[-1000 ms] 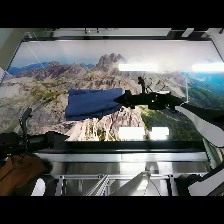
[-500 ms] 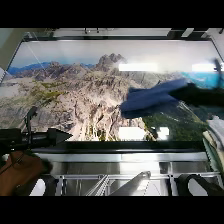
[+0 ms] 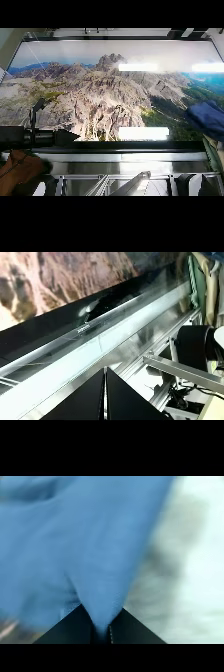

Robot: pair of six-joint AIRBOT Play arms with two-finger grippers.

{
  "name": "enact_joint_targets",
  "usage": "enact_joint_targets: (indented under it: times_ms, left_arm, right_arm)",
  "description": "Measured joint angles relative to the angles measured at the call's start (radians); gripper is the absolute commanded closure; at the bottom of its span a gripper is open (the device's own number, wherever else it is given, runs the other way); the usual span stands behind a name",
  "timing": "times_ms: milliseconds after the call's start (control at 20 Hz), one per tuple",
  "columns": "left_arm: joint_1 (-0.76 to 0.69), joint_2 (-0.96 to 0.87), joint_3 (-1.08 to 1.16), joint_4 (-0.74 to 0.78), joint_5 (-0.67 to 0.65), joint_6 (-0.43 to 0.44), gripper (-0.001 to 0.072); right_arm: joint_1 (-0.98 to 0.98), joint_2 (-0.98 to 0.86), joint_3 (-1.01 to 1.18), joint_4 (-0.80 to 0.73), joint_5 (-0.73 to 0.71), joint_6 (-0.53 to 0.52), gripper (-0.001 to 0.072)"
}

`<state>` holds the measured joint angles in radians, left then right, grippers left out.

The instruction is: Fold the shirts.

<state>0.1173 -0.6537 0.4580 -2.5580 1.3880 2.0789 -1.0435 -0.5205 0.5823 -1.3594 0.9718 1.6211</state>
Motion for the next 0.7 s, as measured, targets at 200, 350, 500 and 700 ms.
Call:
enact_joint_targets:
  times_ms: [200,350,500,700]
  left_arm:
    - [-0.028,0.004,0.006,0.000,0.030,-0.009,0.0689]
    - [-0.035,-0.043,0.008,0.000,0.048,-0.009,0.0689]
    - [-0.037,-0.116,0.008,-0.002,0.054,0.002,0.0690]
    - [-0.037,-0.211,0.009,-0.006,0.057,0.011,0.0691]
  right_arm:
    - [-0.105,0.012,0.028,-0.126,0.041,0.033,0.0693]
    - [-0.153,0.014,0.035,-0.212,0.092,0.058,0.0651]
    - [-0.177,0.008,0.038,-0.272,0.131,0.078,0.0007]
    - [-0.186,0.005,0.042,-0.274,0.186,0.089,0.0006]
